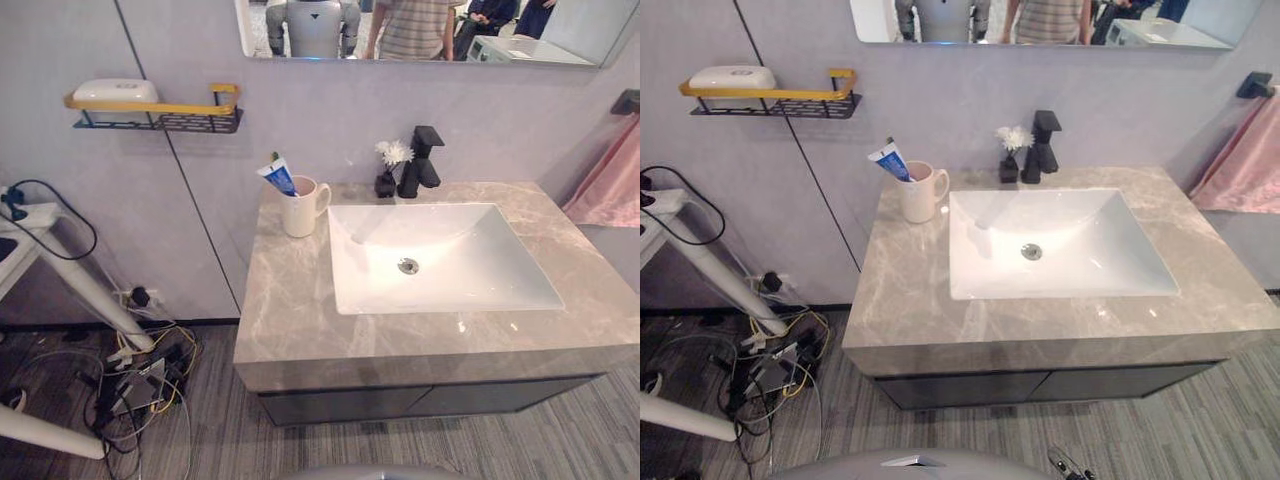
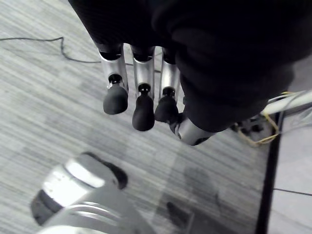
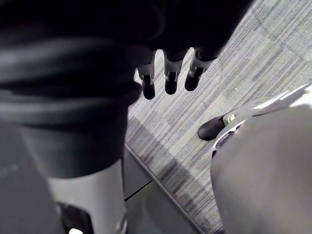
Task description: Organize washtable
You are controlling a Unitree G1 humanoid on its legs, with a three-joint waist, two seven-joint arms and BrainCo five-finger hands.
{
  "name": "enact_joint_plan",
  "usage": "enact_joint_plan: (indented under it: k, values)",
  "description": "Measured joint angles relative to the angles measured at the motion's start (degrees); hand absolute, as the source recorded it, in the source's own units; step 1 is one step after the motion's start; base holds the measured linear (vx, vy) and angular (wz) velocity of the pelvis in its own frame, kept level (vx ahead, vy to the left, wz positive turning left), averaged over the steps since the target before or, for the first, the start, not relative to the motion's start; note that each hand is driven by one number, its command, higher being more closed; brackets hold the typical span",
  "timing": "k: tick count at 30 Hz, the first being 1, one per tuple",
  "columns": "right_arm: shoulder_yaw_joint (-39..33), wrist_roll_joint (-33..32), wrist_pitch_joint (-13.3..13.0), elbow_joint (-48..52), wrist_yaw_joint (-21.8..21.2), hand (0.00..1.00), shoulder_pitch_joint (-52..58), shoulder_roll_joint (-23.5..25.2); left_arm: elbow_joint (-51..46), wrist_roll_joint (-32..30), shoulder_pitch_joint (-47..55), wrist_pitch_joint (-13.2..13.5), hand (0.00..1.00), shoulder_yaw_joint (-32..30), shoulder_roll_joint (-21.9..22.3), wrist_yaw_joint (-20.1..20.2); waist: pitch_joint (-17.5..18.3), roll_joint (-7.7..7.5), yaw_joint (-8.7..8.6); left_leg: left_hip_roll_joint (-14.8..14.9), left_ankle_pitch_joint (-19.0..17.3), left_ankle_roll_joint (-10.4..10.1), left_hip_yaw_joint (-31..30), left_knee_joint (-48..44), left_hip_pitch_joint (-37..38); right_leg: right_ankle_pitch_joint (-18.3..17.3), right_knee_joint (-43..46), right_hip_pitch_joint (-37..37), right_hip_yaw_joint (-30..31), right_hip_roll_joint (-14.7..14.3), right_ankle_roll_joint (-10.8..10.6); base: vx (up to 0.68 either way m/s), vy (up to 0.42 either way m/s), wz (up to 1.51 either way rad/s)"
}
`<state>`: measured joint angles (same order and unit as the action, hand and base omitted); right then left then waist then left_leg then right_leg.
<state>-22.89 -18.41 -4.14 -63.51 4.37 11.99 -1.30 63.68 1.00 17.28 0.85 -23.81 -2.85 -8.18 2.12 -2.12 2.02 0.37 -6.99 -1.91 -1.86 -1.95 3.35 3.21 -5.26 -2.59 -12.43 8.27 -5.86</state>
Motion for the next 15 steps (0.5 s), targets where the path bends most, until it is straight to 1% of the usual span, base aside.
enact_joint_plan:
  k: [2, 5, 8, 11, 13, 15]
  values:
    - [-0.3, 0.6, 1.1, -0.6, -0.5, 0.00, -0.5, -0.1, 1.8, -1.6, -0.5, -2.0, 0.00, -1.0, -0.5, 3.6, -0.2, -0.23, -0.07, 0.0, -0.2, 0.3, 1.1, 0.1, 1.1, 0.1, 0.0, -0.1, 1.0, 0.0, -0.1, 0.06, 0.017, -0.20]
    - [-0.7, 2.1, 1.6, -2.3, -1.4, 0.00, -1.7, -0.6, 3.4, -2.5, -2.1, -2.4, 0.00, -0.5, -1.3, 5.8, -0.8, -0.22, -0.16, -0.1, -0.5, 0.5, 1.7, 0.0, 2.4, 0.2, 0.0, -1.2, 1.7, 0.0, -0.2, 0.02, 0.016, -0.15]
    - [-1.7, 2.1, 2.2, -2.4, -2.1, 0.00, -1.8, -0.7, 3.7, -2.5, -2.8, -2.5, 0.00, 1.4, -1.7, 6.4, -1.3, 0.05, -0.41, -0.2, -0.7, 0.6, 2.1, -0.1, 3.6, 0.2, 0.0, -2.4, 2.0, 0.1, -0.3, -0.04, 0.023, -0.09]
    - [-1.7, 2.1, 2.3, -2.7, -2.4, 0.00, -1.8, -0.8, 3.8, -2.5, -3.0, -2.5, 0.00, 3.4, -2.2, 6.5, -1.4, 0.06, -0.41, -0.2, -0.8, 0.5, 2.5, -0.6, 3.9, 0.2, 0.0, -2.6, 2.2, 0.1, -0.4, -0.06, 0.011, -0.09]
    - [-1.7, 2.1, 2.3, -3.8, -2.5, 0.00, -1.8, -1.1, 3.8, -2.5, -3.4, -2.5, 0.00, 4.2, -2.4, 6.4, -1.6, -0.27, -0.48, -0.1, -0.9, 0.5, 2.5, -1.0, 3.9, 0.2, 0.0, -2.7, 2.3, 0.1, -0.3, -0.07, 0.002, -0.03]
    - [-1.7, 2.1, 2.3, -4.1, -2.6, 0.00, -1.8, -1.4, 3.8, -2.5, -3.4, -2.5, 0.00, 5.8, -2.6, 6.5, -1.8, -0.04, -0.65, -0.1, -1.0, 0.2, 2.4, -1.3, 3.9, 0.0, 0.0, -3.0, 2.2, 0.1, 0.0, -0.05, 0.000, 0.01]
